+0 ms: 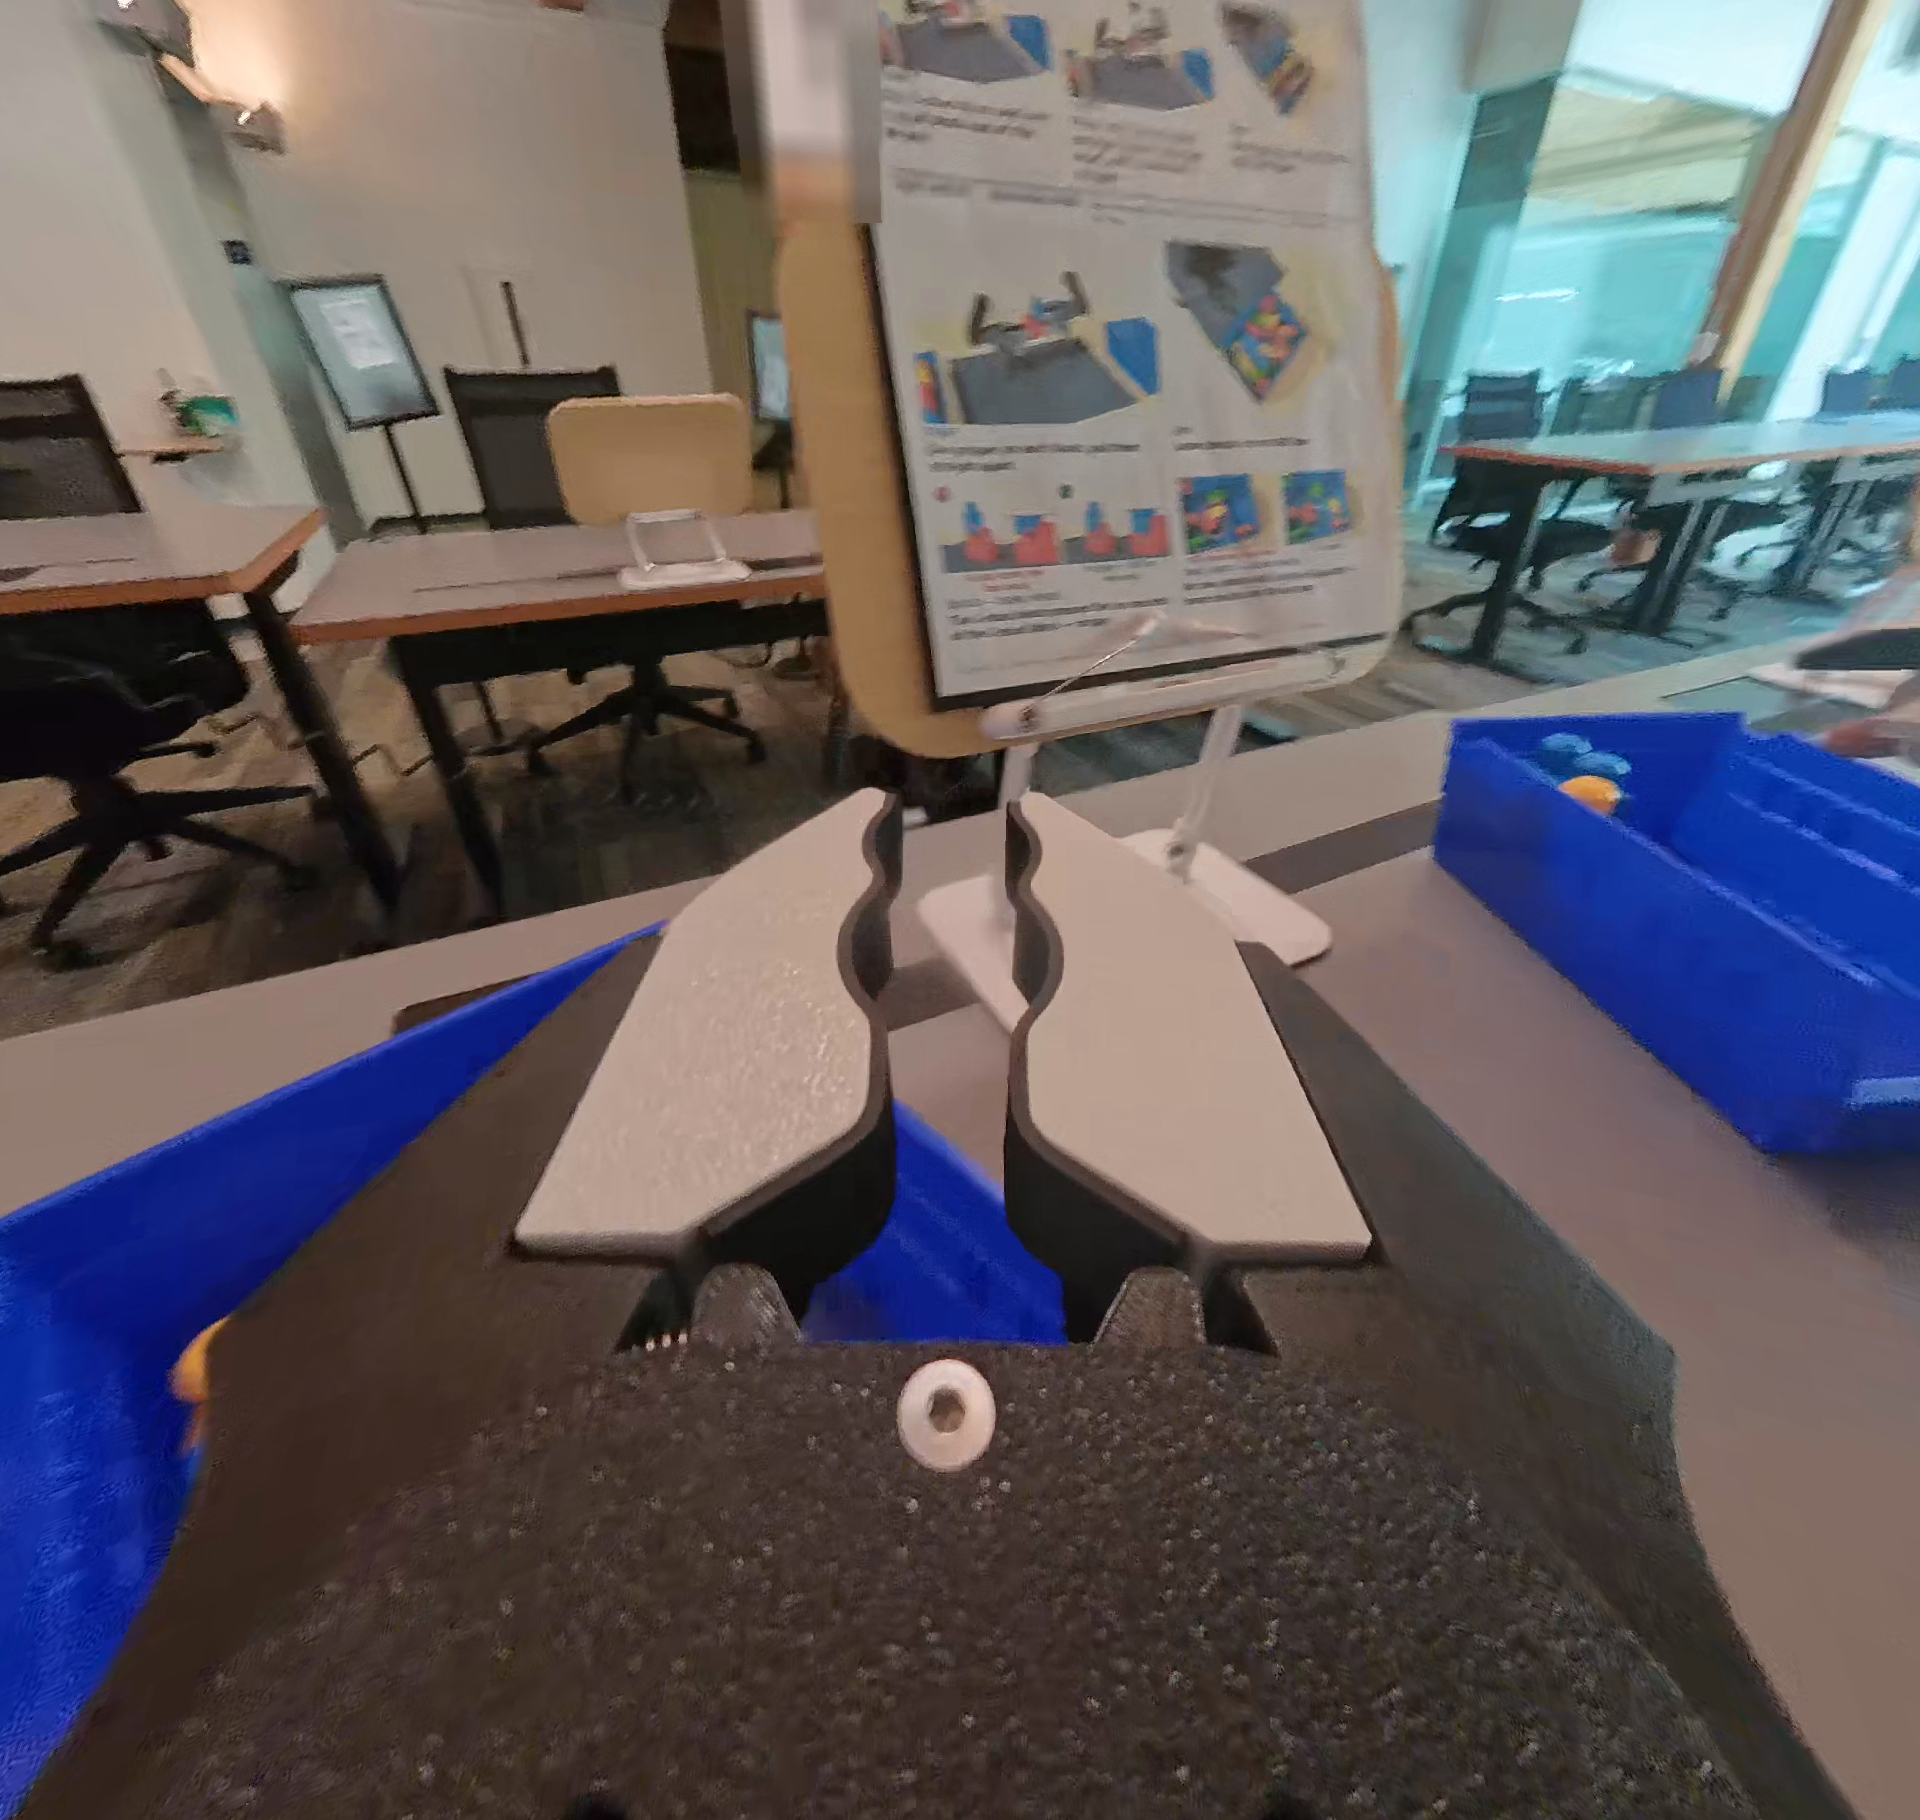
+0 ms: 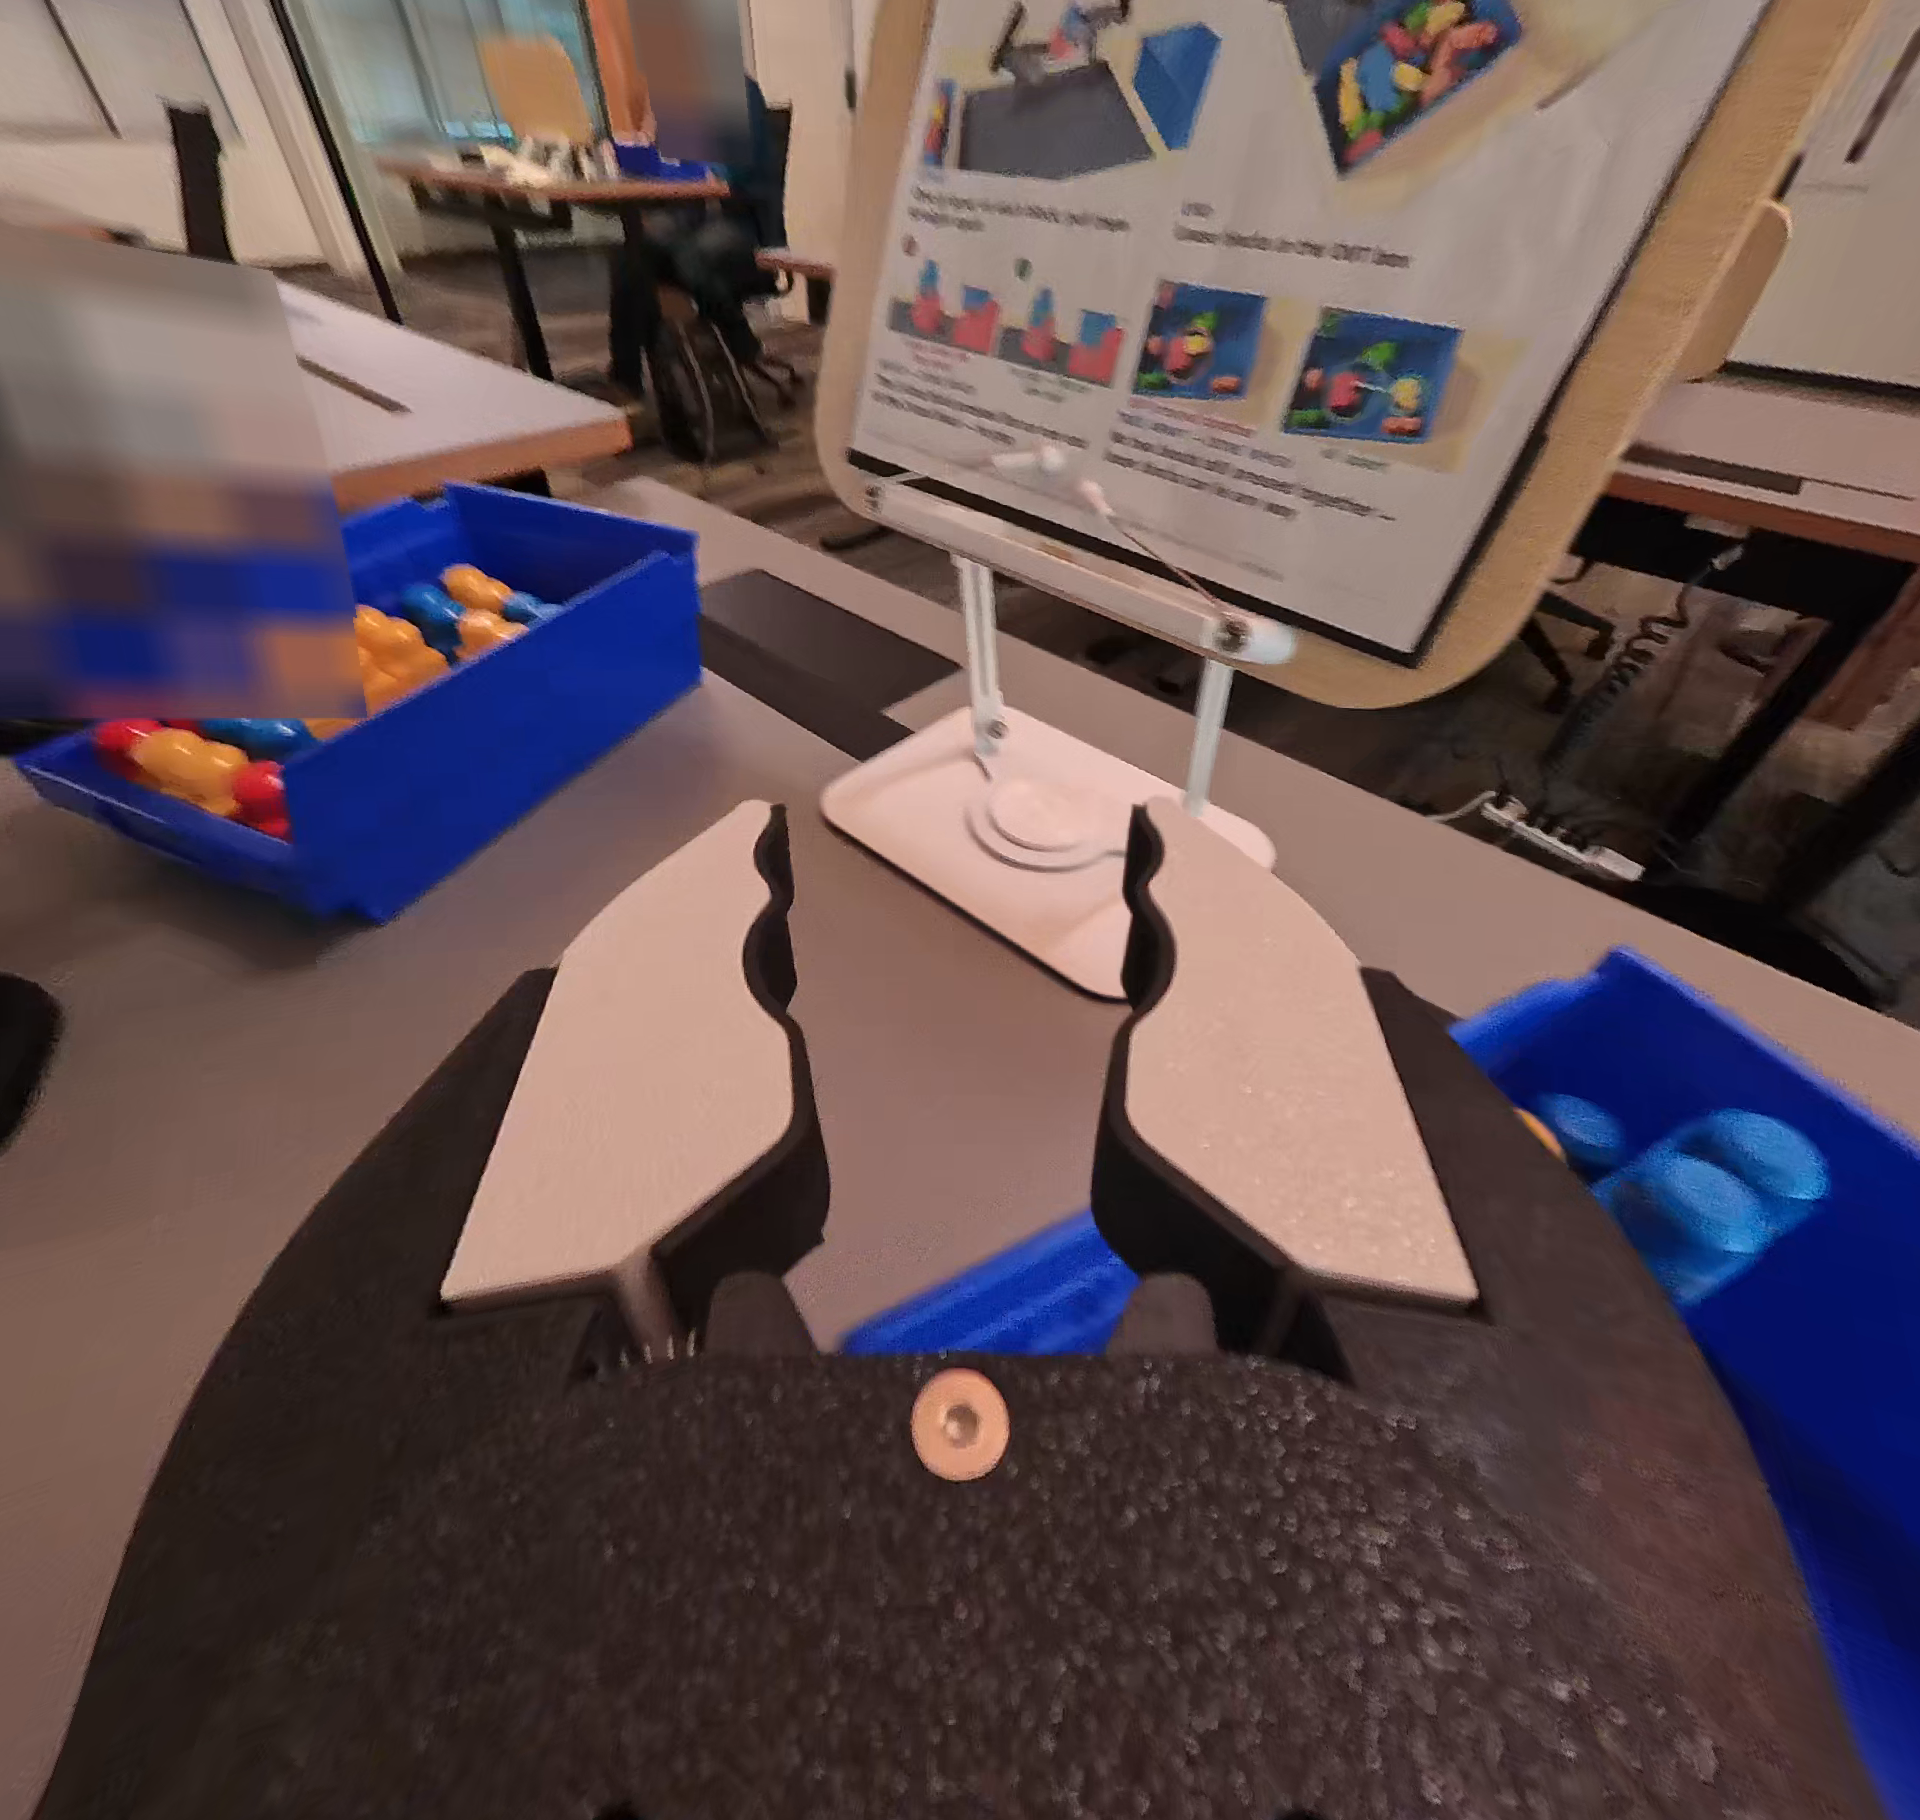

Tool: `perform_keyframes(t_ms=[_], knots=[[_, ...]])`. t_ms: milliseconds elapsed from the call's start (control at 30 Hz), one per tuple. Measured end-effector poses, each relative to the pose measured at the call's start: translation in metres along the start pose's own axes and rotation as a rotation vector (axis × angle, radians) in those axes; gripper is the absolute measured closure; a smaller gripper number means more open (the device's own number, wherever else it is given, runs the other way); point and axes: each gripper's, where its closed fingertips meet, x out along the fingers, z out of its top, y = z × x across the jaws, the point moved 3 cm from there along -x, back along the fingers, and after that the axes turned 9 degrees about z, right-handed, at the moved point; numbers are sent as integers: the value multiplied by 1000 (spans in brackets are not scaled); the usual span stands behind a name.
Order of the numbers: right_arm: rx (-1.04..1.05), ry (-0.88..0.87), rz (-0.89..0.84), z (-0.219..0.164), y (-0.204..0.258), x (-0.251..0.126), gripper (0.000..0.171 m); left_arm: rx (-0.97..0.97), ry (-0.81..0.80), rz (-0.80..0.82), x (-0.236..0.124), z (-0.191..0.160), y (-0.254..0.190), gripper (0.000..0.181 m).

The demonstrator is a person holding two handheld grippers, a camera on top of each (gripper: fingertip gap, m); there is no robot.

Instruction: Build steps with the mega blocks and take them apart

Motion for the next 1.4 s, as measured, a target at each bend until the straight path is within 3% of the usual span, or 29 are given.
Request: perform_keyframes(t_ms=[267,600,833,1233,1400], knots=[[53,-28,102,-41,74,29,109,214,352,-1,19,-18,53,146],[17,61,111,-77,81,46,110,622,855,-175,40,-88,97,130],[-1,84,138,-81,86,48,112,721,1153,-284,35,-138,120,127],[-20,126,213,-91,99,52,116,829,1280,-334,40,-175,126,147],[-21,133,225,-93,101,52,117,837,1240,-368,38,-167,116,148]])
